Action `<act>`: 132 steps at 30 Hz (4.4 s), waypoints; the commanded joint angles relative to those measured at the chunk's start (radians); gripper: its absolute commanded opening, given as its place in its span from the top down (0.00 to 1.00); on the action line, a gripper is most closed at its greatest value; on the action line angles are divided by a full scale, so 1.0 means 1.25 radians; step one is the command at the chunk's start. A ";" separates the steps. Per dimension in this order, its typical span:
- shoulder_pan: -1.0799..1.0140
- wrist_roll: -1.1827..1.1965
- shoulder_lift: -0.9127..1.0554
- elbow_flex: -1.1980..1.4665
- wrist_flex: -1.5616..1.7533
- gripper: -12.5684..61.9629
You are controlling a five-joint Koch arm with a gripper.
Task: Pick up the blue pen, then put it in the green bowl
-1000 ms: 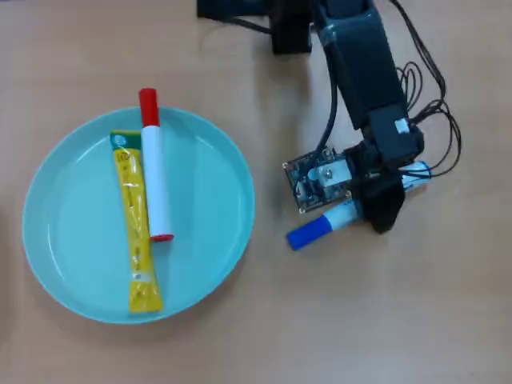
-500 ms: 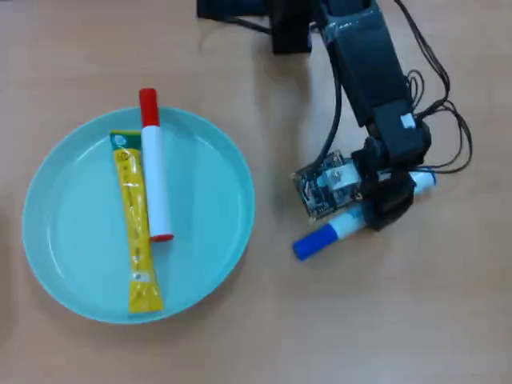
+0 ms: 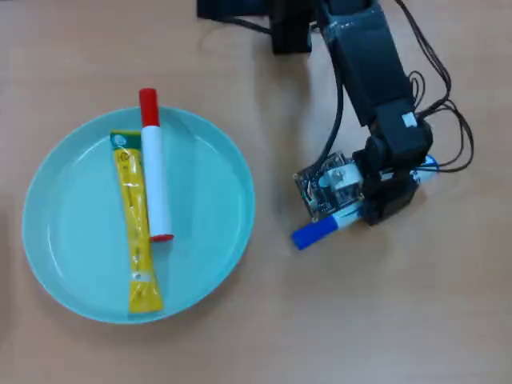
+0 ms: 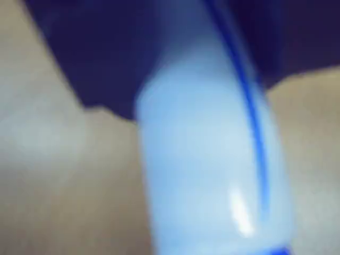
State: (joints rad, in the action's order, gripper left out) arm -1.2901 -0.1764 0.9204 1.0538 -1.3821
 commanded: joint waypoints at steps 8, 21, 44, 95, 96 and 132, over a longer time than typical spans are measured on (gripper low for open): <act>0.012 0.223 0.117 0.005 -0.102 0.93; 0.007 0.333 0.291 0.012 -0.187 0.92; -0.169 0.319 0.717 0.234 0.011 0.92; -0.750 0.206 0.334 0.261 0.488 0.92; -0.749 0.205 0.326 0.260 0.488 0.92; -0.704 0.216 0.263 0.320 0.589 0.06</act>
State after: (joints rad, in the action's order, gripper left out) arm -2.1706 0.0874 1.2333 1.4941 -0.6980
